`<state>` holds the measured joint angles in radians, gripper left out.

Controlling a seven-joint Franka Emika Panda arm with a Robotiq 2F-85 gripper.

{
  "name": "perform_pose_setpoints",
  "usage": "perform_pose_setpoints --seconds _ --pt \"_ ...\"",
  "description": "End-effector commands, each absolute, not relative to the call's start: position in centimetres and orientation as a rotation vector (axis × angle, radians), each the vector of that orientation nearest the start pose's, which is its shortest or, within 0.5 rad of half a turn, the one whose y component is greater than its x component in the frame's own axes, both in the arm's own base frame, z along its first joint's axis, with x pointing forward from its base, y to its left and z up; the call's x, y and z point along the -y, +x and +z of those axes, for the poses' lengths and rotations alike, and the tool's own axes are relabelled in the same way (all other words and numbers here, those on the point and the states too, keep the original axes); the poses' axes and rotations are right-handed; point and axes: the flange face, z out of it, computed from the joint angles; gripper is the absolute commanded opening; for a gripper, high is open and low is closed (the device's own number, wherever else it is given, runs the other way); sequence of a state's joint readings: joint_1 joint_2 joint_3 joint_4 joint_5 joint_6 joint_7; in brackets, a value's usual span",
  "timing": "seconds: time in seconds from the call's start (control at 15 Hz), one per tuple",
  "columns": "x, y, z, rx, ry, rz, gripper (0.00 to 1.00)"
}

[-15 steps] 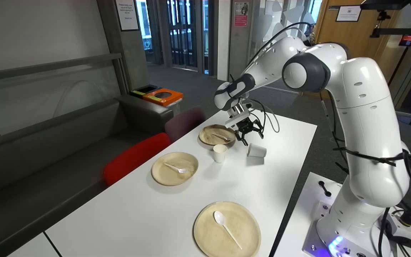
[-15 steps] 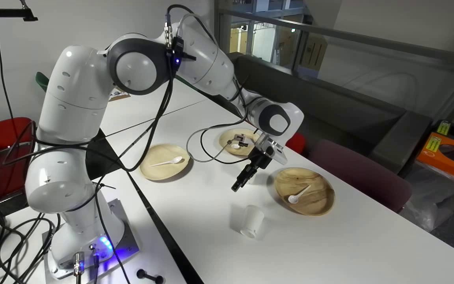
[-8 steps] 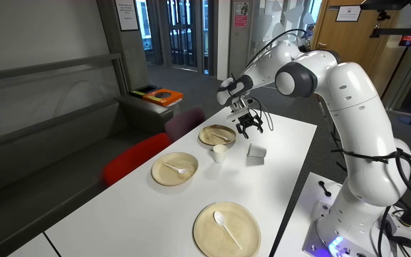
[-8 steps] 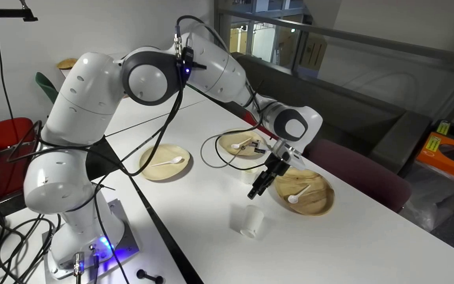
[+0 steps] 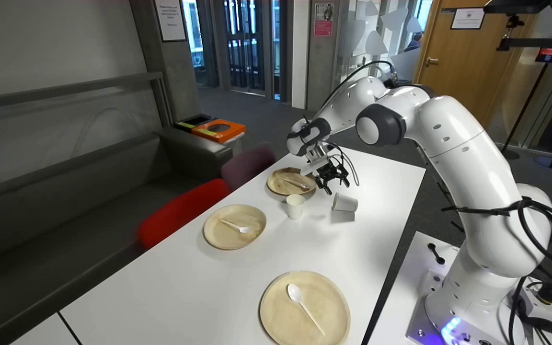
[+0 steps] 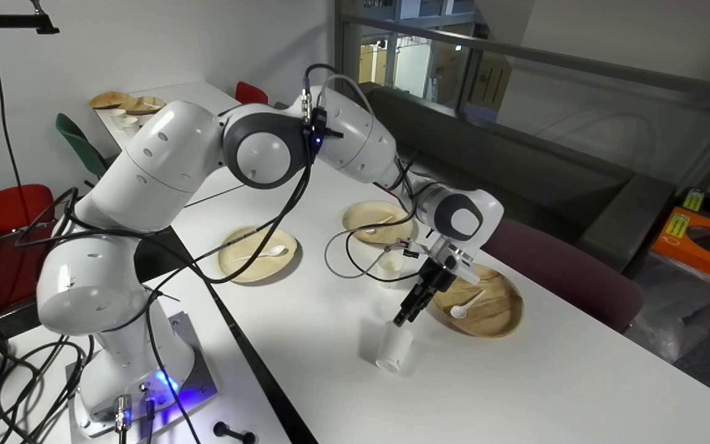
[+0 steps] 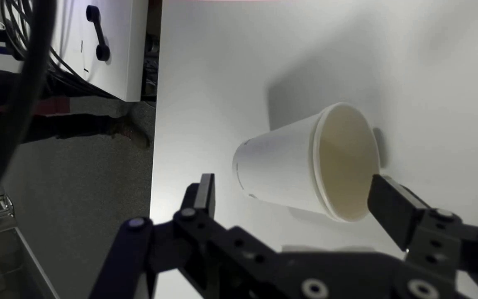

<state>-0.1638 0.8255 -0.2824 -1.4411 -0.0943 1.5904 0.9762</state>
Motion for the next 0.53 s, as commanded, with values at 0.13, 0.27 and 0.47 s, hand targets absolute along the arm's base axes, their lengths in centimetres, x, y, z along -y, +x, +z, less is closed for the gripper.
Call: perform_pose_setpoints --seconds 0.13,0.27,0.47 --pt "26.5 59.8 17.0 -2.242 -2.722 1.012 1.0" --pt "26.7 59.5 16.7 -2.241 -2.728 1.061 1.0" --pt "27.3 58.7 16.4 -2.236 -2.73 1.168 1.0"
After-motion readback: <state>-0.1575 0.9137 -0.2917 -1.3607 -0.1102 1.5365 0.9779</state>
